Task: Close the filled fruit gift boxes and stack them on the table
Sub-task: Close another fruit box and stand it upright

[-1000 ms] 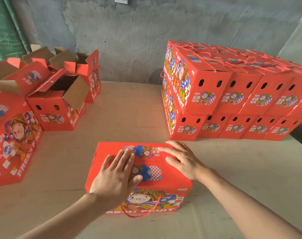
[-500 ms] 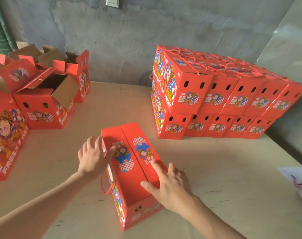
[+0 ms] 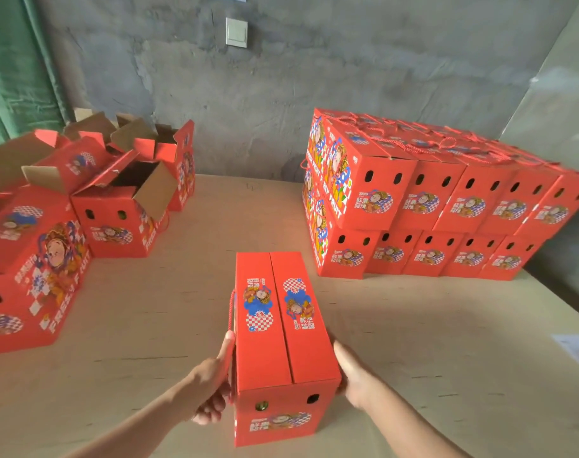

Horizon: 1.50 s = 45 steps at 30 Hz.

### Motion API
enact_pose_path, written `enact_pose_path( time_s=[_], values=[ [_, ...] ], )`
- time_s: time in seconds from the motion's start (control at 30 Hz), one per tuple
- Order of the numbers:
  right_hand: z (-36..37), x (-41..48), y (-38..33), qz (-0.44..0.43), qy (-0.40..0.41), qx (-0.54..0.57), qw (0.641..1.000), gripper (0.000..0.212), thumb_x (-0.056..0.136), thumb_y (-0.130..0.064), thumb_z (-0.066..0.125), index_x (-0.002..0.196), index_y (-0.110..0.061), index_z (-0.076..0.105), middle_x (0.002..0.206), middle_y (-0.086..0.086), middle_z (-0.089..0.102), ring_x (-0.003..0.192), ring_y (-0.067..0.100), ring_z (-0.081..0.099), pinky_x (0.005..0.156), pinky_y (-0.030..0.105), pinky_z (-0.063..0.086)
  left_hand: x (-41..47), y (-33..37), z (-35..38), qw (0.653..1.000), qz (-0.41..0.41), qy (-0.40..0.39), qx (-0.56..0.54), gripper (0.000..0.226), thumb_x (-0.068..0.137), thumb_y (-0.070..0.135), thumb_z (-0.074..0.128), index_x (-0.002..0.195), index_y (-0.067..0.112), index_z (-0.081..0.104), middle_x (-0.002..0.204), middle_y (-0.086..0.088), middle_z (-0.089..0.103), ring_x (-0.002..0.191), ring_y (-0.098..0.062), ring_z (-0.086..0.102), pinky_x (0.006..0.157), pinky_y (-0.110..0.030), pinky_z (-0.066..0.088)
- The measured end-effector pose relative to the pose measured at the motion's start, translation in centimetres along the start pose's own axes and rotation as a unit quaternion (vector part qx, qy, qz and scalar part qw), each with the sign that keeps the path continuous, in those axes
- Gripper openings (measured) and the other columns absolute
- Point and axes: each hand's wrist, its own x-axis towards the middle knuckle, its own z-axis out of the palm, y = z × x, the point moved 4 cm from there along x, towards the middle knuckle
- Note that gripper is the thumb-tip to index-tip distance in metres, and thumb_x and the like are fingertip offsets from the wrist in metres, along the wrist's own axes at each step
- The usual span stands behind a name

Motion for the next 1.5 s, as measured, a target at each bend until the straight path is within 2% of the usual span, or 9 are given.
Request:
enact_pose_path(
  time_s=[0.2, 0.3, 0.43, 0.6, 0.8, 0.9, 0.97, 1.27, 1.5],
  values=[
    [-0.2, 0.1, -7.0, -0.172, 0.1, 0.141, 0.97, 0.017, 0.092, -0.012, 0.058, 0.097, 0.002, 0.065, 0.098, 0.027, 0.066, 0.08, 0.024, 0.057, 0.07, 0.031, 0.045, 0.5, -0.6, 0.4, 0.997, -0.019, -0.013, -0.072, 0.079, 0.081, 0.08, 0.022, 0.073, 0.005, 0.048, 0.05, -0.01, 0.053, 0.036, -0.018, 0.046, 0.04, -0.016, 0.034],
    [1.6, -2.7, -10.7, -0.313, 0.049, 0.052, 0.947, 0.021, 0.097, -0.005, 0.045, 0.099, 0.007, 0.061, 0.112, 0.022, 0.065, 0.106, 0.029, 0.062, 0.083, 0.022, 0.048, 0.6, 0.4, -0.2, 0.991, 0.013, 0.055, -0.124, 0.041, 0.092, 0.044, 0.049, 0.077, 0.006, 0.054, 0.05, -0.011, 0.059, 0.035, -0.018, 0.049, 0.039, -0.016, 0.036],
    [6.3, -6.5, -13.4, -0.421, -0.047, -0.11, 0.899, 0.027, 0.097, 0.002, 0.038, 0.092, 0.013, 0.061, 0.101, 0.027, 0.067, 0.092, 0.034, 0.067, 0.08, 0.027, 0.054, 0.3, 2.2, -1.6, 0.974, 0.026, 0.11, -0.195, 0.022, 0.081, -0.001, 0.053, 0.059, 0.003, 0.057, 0.045, -0.009, 0.056, 0.029, -0.014, 0.044, 0.041, -0.018, 0.039],
    [8.3, -6.4, -12.6, -0.37, -0.063, -0.2, 0.905, 0.029, 0.094, 0.004, 0.036, 0.105, 0.009, 0.062, 0.106, 0.021, 0.067, 0.098, 0.03, 0.066, 0.072, 0.011, 0.049, -1.8, 7.1, -3.2, 0.927, 0.157, 0.155, -0.302, 0.025, 0.078, -0.013, 0.051, 0.058, 0.003, 0.05, 0.055, -0.013, 0.051, 0.042, -0.018, 0.043, 0.052, -0.023, 0.037],
    [9.3, -6.3, -13.9, -0.248, -0.16, -0.067, 0.953, 0.021, 0.086, 0.008, 0.046, 0.097, 0.0, 0.061, 0.087, 0.011, 0.064, 0.084, 0.023, 0.06, 0.09, 0.031, 0.045, -11.6, 17.6, -5.3, 0.838, 0.52, 0.147, -0.074, 0.019, 0.087, -0.006, 0.054, 0.083, 0.011, 0.059, 0.07, -0.008, 0.07, 0.059, -0.01, 0.063, 0.056, -0.016, 0.049],
    [8.4, -7.1, -15.3, -0.191, -0.228, 0.033, 0.954, 0.017, 0.088, 0.001, 0.043, 0.087, -0.003, 0.059, 0.063, 0.002, 0.063, 0.065, 0.02, 0.056, 0.072, 0.026, 0.05, -12.0, 18.0, -5.0, 0.806, 0.535, 0.206, 0.142, 0.02, 0.089, 0.0, 0.048, 0.093, 0.016, 0.06, 0.076, -0.001, 0.071, 0.069, -0.012, 0.064, 0.067, -0.02, 0.048],
    [6.9, -7.3, -16.4, -0.149, -0.201, 0.051, 0.967, 0.02, 0.092, -0.005, 0.041, 0.079, -0.006, 0.057, 0.045, -0.004, 0.047, 0.047, 0.014, 0.045, 0.053, 0.023, 0.046, -10.8, 16.3, -5.5, 0.805, 0.508, 0.279, 0.128, 0.022, 0.089, 0.001, 0.046, 0.101, 0.014, 0.059, 0.082, 0.0, 0.07, 0.075, -0.016, 0.062, 0.071, -0.024, 0.046],
    [6.5, -8.7, -20.2, -0.157, -0.054, -0.118, 0.979, 0.03, 0.093, -0.009, 0.044, 0.063, -0.011, 0.048, 0.06, 0.002, 0.048, 0.055, 0.017, 0.05, 0.063, 0.029, 0.036, -4.4, 6.5, -0.9, 0.805, 0.485, 0.193, 0.283, 0.051, 0.093, 0.025, 0.054, 0.139, 0.008, 0.04, 0.139, 0.0, 0.047, 0.127, -0.013, 0.043, 0.094, -0.005, 0.02],
    [6.7, -11.3, -24.5, -0.199, -0.051, -0.126, 0.971, 0.036, 0.094, -0.013, 0.045, 0.058, -0.012, 0.044, 0.056, 0.002, 0.044, 0.049, 0.016, 0.045, 0.06, 0.028, 0.035, -7.4, 9.0, -2.4, 0.769, 0.543, 0.227, 0.251, 0.051, 0.096, 0.028, 0.051, 0.14, 0.008, 0.037, 0.141, 0.003, 0.042, 0.132, -0.01, 0.037, 0.1, -0.002, 0.016]
  ],
)
